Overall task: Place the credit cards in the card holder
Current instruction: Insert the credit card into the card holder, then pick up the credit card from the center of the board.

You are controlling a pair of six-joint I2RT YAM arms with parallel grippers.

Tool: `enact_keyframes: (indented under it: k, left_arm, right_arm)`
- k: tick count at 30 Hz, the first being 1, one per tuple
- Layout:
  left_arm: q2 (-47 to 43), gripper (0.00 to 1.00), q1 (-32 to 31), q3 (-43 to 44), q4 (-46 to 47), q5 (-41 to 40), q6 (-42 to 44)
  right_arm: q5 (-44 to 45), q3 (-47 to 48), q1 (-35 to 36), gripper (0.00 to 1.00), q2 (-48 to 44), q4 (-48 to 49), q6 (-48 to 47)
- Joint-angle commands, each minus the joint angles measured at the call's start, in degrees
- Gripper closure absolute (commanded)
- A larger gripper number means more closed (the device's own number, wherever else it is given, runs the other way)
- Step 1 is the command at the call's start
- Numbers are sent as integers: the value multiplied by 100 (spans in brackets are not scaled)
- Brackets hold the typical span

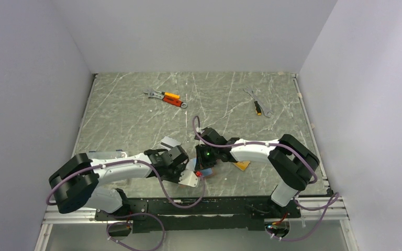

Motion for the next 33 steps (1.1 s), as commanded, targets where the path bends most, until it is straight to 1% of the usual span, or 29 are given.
enact_keyframes:
  k: [1, 9, 17, 22, 25, 26, 30, 33]
  left_arm:
    - [263, 97, 10, -297, 472, -365, -17]
    - [529, 99, 13, -266, 782, -322, -72]
    - [580, 100, 13, -125, 739, -238, -69]
    - [287, 100, 36, -145, 516, -226, -87]
    - [88, 99, 180, 37, 163, -168, -175]
    - [40, 98, 237, 141, 43, -188, -227]
    - [-220, 96, 539, 664, -488, -28, -244]
    - [-202, 94, 895, 1271, -844, 152, -318]
  right_arm:
    - [-56, 126, -17, 100, -24, 54, -51]
    - [-298, 452, 175, 100, 294, 70, -105]
    - [-351, 532, 201, 100, 243, -32, -187]
    - [-325, 447, -212, 100, -166, -297, -333]
    - [-271, 493, -600, 100, -495, -605, -550]
    - [-278, 524, -744, 97, -589, -705, -642]
    - [-207, 724, -1315, 72, -908, -975, -874]
    - [-65, 953, -1708, 56, -943, -1070, -1009]
